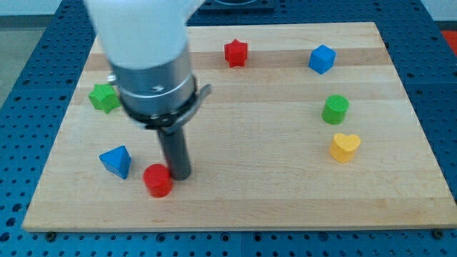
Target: Push the yellow heart to the down
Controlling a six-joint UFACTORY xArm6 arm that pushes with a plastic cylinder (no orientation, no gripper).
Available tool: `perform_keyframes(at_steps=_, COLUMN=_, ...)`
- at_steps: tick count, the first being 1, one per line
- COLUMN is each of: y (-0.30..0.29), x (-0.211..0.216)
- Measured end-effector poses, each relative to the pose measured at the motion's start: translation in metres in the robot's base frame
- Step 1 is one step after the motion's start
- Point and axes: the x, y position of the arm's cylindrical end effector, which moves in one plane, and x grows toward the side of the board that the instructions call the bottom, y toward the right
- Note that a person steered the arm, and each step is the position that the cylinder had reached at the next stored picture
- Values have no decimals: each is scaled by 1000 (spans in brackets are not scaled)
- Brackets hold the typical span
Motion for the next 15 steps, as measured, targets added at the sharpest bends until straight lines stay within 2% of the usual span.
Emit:
perform_keyframes(at_steps=2, y=29, x=-5)
perform_keyframes(at_steps=5, y=34, x=-58)
perform_keyframes(at_steps=8, y=-61, x=-77)
perform_keyframes(at_steps=9, y=-69, x=-67)
perform_keyframes(at_steps=11, y=-29, x=-63)
perform_keyframes(at_steps=12, y=53, x=-65)
perform_keyframes(at_steps=13, y=24, x=-70)
perform_keyframes(at_steps=14, y=52, x=-78)
perform_keyframes(at_steps=15, y=187, x=-74)
